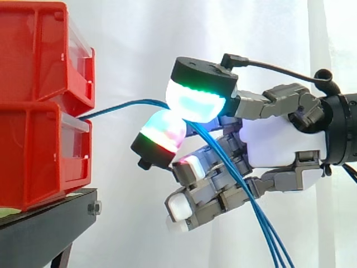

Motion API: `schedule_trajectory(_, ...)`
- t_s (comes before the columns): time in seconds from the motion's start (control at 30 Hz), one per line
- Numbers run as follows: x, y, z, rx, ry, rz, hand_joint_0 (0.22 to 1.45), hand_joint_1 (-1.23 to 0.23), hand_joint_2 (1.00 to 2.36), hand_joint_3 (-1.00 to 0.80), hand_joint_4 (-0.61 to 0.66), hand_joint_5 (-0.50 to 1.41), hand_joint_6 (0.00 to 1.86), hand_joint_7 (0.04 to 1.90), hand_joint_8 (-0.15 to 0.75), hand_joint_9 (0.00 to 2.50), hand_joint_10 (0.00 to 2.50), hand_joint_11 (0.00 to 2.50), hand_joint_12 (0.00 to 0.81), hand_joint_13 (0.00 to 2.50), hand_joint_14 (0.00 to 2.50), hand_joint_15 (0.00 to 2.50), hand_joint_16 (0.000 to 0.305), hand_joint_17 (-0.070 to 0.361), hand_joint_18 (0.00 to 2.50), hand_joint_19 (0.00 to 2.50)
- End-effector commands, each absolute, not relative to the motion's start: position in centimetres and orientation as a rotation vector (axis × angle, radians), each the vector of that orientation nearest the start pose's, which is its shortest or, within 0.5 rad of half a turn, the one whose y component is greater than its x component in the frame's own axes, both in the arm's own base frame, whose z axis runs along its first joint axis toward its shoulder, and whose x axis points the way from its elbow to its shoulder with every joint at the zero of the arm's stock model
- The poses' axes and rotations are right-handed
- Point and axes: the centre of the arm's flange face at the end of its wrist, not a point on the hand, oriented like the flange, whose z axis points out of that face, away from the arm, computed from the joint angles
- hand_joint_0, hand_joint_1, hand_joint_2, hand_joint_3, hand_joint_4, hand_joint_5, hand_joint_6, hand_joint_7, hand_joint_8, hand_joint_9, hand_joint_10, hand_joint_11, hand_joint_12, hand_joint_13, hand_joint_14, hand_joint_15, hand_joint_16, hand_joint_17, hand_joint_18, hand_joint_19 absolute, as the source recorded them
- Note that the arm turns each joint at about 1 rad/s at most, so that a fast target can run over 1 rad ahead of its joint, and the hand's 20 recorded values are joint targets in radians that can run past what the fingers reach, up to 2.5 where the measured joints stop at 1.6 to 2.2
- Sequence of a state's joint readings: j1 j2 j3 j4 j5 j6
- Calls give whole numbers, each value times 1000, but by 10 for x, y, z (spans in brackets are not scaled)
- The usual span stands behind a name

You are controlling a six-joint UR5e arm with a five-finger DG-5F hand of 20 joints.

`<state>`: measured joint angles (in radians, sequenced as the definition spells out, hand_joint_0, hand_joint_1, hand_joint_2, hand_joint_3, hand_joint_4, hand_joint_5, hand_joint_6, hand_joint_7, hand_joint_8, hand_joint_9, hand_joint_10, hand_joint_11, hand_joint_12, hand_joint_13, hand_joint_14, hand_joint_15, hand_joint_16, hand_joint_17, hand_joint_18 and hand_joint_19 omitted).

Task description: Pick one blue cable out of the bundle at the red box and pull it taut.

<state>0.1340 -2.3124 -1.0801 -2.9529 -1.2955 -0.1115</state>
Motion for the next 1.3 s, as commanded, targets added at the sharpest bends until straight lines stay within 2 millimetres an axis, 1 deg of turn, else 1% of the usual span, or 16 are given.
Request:
schedule_trajectory(0.0, 771, -57, 274, 1228, 1212, 985, 752, -872, 1000, -500, -45, -208, 942, 951, 261, 917, 13, 1070, 352, 808, 18, 558, 49, 109, 597, 133)
schedule_trajectory(0.1, 771, -58, 274, 1229, 1211, 983, 641, -944, 1000, -500, 29, -209, 943, 963, 263, 926, 12, 1114, 356, 805, 20, 575, 48, 109, 596, 155)
schedule_trajectory(0.13, 771, -58, 272, 1229, 1212, 983, 557, -958, 1000, -500, 48, -211, 948, 936, 276, 935, 11, 1132, 366, 811, 20, 580, 50, 112, 605, 172)
schedule_trajectory(0.23, 771, -58, 273, 1229, 1212, 983, 469, -932, 1000, -500, 85, -211, 953, 878, 310, 946, 6, 1125, 397, 822, 17, 586, 55, 124, 640, 196)
schedule_trajectory(0.27, 771, -57, 272, 1229, 1215, 983, 432, -859, 1000, -500, 102, -209, 953, 859, 334, 959, 5, 1123, 416, 825, 18, 578, 59, 133, 658, 203)
schedule_trajectory(0.3, 771, -57, 272, 1229, 1215, 983, 427, -843, 1000, -500, 107, -207, 951, 857, 339, 965, 5, 1129, 423, 826, 18, 577, 60, 135, 660, 208)
schedule_trajectory(0.33, 771, -58, 274, 1229, 1211, 983, 428, -816, 1000, -500, 112, -205, 948, 857, 344, 971, 5, 1118, 423, 833, 16, 578, 60, 136, 666, 215)
schedule_trajectory(0.37, 771, -57, 272, 1229, 1213, 984, 451, -714, 1000, -500, 110, -202, 943, 880, 339, 973, 6, 1117, 418, 830, 16, 585, 59, 133, 653, 221)
schedule_trajectory(0.47, 771, -58, 274, 1229, 1211, 983, 506, -614, 1000, -500, 98, -200, 934, 921, 324, 968, 9, 1132, 406, 814, 17, 588, 55, 123, 615, 258)
schedule_trajectory(0.6, 771, -57, 274, 1228, 1212, 985, 577, -598, 1000, -500, 91, -199, 930, 951, 308, 956, 11, 1136, 391, 799, 19, 584, 51, 115, 585, 275)
schedule_trajectory(0.77, 771, -58, 273, 1229, 1212, 983, 619, -668, 1011, -344, 74, -198, 935, 953, 308, 957, 11, 1136, 383, 801, 18, 585, 50, 113, 585, 277)
schedule_trajectory(0.9, 771, -58, 274, 1229, 1211, 983, 651, -741, 1015, -311, 24, -199, 936, 986, 309, 959, 10, 1127, 376, 812, 18, 582, 50, 113, 605, 240)
schedule_trajectory(0.97, 771, -57, 272, 1229, 1213, 984, 679, -819, 1015, -326, 5, -199, 942, 979, 301, 959, 10, 1126, 370, 814, 18, 579, 49, 111, 613, 225)
schedule_trajectory(1.07, 771, -58, 274, 1229, 1211, 983, 727, -888, 1010, -395, -7, -199, 948, 960, 291, 948, 10, 1115, 369, 817, 20, 573, 49, 110, 620, 197)
schedule_trajectory(1.17, 771, -58, 272, 1229, 1212, 983, 760, -910, 1001, -479, -9, -197, 946, 962, 277, 938, 11, 1112, 363, 817, 20, 570, 48, 109, 623, 179)
schedule_trajectory(1.27, 771, -57, 273, 1229, 1213, 984, 770, -927, 1000, -500, 1, -196, 944, 949, 268, 935, 11, 1113, 361, 818, 20, 559, 48, 108, 630, 164)
